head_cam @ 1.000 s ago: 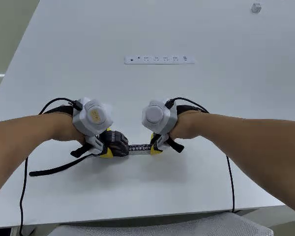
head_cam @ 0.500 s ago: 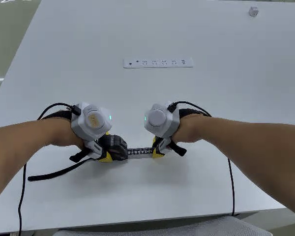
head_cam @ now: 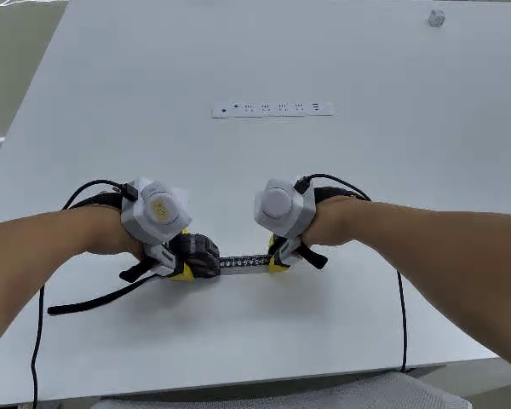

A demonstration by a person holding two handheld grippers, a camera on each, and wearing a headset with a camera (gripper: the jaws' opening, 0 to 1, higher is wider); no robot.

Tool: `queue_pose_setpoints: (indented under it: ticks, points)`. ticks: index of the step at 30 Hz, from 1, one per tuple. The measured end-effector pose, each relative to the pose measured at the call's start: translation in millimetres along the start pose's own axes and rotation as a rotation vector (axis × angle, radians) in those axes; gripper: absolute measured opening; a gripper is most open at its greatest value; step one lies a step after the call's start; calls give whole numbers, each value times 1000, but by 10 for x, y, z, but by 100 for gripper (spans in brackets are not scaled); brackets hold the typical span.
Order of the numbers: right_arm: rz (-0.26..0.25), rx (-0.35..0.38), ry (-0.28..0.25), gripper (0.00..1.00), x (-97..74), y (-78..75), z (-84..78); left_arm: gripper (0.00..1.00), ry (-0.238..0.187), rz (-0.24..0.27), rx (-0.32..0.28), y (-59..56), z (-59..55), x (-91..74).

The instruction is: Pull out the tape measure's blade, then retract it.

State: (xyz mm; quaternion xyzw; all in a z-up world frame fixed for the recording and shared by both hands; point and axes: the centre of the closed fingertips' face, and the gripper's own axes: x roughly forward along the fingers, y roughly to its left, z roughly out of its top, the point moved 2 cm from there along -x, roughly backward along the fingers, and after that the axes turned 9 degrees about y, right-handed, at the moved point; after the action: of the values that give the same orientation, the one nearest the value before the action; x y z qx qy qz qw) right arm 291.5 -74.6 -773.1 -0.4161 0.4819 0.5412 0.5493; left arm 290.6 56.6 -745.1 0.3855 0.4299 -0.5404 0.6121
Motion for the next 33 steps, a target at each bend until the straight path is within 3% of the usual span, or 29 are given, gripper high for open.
queue_pose_setpoints:
  ticks: [33]
  points:
    - [-3,18,6,11,-84,-18,-219,35,-3,5,-15,-18,18,-13]
